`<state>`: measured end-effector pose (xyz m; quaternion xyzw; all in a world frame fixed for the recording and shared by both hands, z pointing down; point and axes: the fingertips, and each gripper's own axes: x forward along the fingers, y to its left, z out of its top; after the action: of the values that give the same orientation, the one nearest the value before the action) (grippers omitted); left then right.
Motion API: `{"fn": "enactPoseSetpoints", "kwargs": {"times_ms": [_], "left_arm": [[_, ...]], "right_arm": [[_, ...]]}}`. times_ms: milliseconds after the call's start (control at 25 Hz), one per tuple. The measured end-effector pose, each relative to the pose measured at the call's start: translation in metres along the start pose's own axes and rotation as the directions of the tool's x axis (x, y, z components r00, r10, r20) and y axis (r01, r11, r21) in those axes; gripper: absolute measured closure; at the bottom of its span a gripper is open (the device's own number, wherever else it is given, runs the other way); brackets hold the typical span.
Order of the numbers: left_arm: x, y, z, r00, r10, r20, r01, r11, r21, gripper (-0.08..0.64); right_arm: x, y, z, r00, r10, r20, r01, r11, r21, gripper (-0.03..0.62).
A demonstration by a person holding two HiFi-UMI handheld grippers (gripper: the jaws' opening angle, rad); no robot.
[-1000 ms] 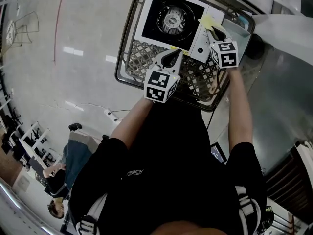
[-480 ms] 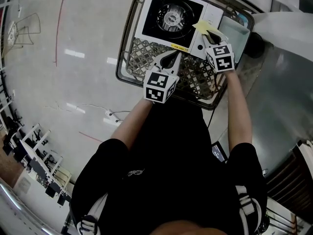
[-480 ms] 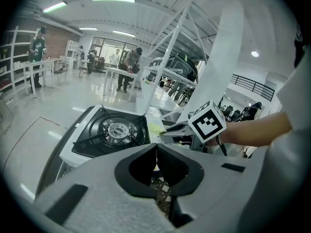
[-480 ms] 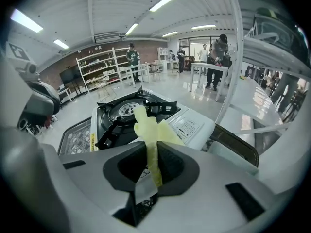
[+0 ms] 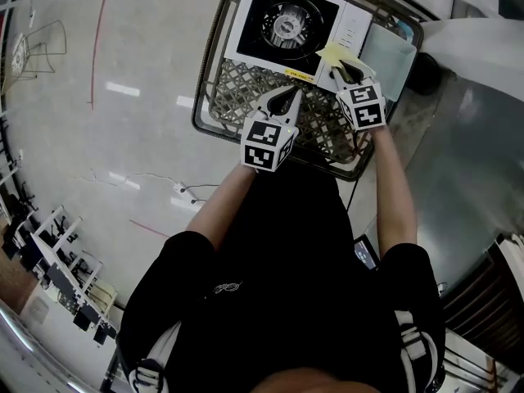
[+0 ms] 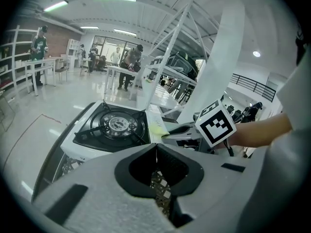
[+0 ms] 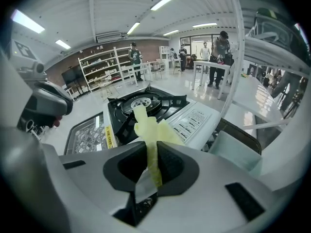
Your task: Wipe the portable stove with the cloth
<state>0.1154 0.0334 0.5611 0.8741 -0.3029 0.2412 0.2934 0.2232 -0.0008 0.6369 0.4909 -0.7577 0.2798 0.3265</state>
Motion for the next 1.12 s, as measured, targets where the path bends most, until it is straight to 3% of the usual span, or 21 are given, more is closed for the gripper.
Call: {"fn": "enactPoseSetpoints", "kwargs": {"times_ms": [640, 1120], "left_arm": [[0.001, -0.001, -0.002, 1.000, -0.010, -0.017, 0.011, 1.000, 0.011, 0.541], [0.007, 0.006, 0.005, 1.000, -0.023, -0.014, 0.023, 1.000, 0.000, 0.541]], "right_arm": [[-0.015, 0.046, -0.028, 0.999, 0.050, -0.012, -0.049, 0.999, 0.021, 0.548], [-0.019, 0.043, -0.024, 0.999, 0.033, -0.015, -0.032, 0.999, 0.022, 0.557]]}}
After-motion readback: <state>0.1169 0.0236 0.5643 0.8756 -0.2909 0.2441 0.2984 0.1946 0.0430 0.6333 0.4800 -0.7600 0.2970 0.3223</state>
